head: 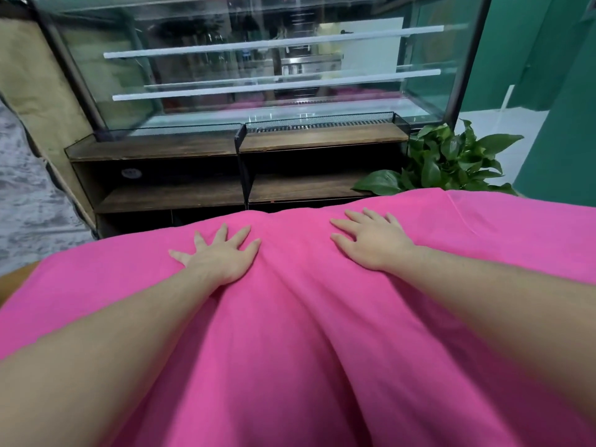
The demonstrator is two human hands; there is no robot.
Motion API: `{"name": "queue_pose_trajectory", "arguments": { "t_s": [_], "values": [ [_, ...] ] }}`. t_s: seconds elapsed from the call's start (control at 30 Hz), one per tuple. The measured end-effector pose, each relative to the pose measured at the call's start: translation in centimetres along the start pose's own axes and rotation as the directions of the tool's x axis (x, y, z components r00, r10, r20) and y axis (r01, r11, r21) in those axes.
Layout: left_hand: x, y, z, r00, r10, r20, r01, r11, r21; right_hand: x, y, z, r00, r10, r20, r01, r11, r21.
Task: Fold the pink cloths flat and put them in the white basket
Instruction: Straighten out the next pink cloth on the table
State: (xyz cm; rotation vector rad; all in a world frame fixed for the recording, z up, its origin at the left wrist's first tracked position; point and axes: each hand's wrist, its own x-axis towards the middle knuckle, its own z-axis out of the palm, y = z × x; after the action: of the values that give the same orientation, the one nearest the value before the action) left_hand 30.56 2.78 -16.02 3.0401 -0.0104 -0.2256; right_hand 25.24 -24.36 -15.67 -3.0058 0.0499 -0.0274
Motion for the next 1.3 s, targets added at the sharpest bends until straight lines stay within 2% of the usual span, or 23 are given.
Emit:
{"name": "queue_pose_trajectory", "arguments": {
  "t_s": [0.2,0.3,0.4,0.5,0.63,0.73,0.87,0.93,1.1,1.3],
  "values": [
    [3.1,-0.3,-0.2,0.995,0.103,0.002,-0.103,0.995,0.005,1.7,0.8,0.4,0.990,0.070,0.120,-0.069,0.998,-0.012],
    [2.9,-0.7,0.2,0.979,0.189,-0.073,-0.194,0.979,-0.068,1.9,0.5,0.2,0.982,0.118,0.147,-0.109,0.992,-0.064],
    [0.5,-0.9,0.8,0.944,0.258,-0.207,-0.288,0.949,-0.128,1.0,-1.1,-0.4,0.991,0.087,0.101,-0.083,0.996,-0.042],
    [-3.7,-1.0,1.3,0.926,0.273,-0.261,-0.331,0.920,-0.212,-1.3,-3.2,-1.1,1.000,-0.004,0.020,0.004,1.000,0.027],
    [-11.4,-1.9,2.5,0.928,0.291,-0.234,-0.346,0.904,-0.249,-6.7,-6.3,-1.1,0.991,-0.129,-0.038,0.132,0.985,0.113],
    [-17.0,-2.7,3.2,0.930,0.292,-0.225,-0.345,0.904,-0.254,-11.9,-8.2,-1.0,0.969,-0.247,-0.007,0.246,0.964,0.104],
    [-23.5,-3.3,3.7,0.931,0.321,-0.177,-0.355,0.908,-0.221,-18.1,-9.3,-1.5,0.928,-0.351,0.122,0.336,0.934,0.125],
    [-26.0,-3.4,3.8,0.941,0.317,-0.114,-0.333,0.926,-0.179,-20.7,-9.4,-1.9,0.888,-0.396,0.232,0.391,0.918,0.068],
    [-32.3,-4.1,4.5,0.951,0.308,0.004,-0.308,0.951,-0.038,-27.4,-9.0,-3.3,0.819,-0.443,0.364,0.496,0.866,-0.062],
    [-36.3,-6.2,5.3,0.959,0.283,0.029,-0.283,0.959,0.006,-32.6,-5.7,-4.6,0.814,-0.375,0.444,0.462,0.881,-0.102]
  ]
}}
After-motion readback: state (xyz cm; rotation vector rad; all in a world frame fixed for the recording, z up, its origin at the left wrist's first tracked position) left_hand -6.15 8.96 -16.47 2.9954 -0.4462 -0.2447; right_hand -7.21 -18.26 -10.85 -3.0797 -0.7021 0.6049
